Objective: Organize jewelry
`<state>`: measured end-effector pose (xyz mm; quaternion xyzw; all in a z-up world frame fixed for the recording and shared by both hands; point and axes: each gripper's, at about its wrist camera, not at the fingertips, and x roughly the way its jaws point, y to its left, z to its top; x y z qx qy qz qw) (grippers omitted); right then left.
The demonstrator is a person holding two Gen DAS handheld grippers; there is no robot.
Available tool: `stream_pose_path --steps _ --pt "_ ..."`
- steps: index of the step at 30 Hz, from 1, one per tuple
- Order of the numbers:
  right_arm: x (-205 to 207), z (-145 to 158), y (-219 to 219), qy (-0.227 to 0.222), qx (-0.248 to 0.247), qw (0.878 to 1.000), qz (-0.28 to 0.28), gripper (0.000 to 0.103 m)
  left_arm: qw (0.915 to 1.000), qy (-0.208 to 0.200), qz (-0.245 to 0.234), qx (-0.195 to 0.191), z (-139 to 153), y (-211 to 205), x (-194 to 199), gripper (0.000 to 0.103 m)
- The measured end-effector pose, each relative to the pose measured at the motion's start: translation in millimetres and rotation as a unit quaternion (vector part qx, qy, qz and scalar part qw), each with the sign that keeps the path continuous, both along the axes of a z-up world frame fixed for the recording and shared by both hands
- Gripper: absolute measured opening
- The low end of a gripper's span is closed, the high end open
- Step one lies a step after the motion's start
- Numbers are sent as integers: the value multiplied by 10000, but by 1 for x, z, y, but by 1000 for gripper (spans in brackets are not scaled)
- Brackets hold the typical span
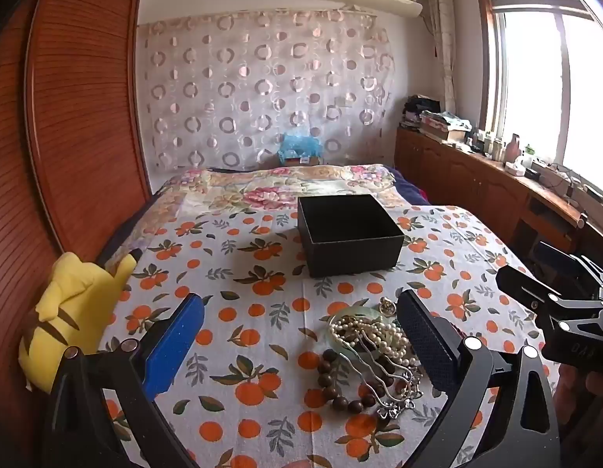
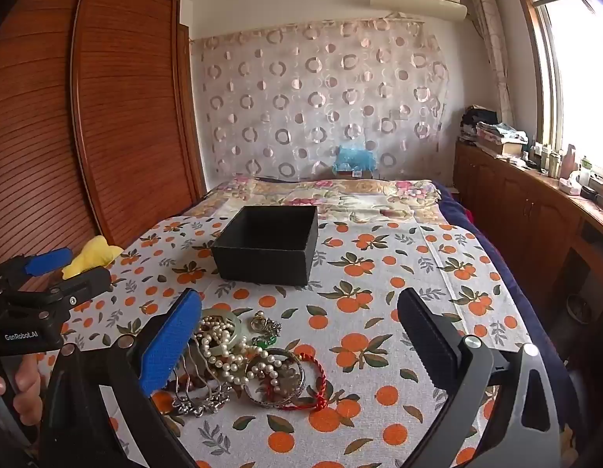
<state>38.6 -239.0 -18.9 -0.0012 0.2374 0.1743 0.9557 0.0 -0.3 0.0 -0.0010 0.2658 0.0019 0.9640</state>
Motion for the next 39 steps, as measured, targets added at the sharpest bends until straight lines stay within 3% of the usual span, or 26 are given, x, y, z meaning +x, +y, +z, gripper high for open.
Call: stream_pose_path --steps 39 --pt "-2 4 -1 -33 40 10000 -2 101 9999 -131 -44 -77 11 -6 -4 96"
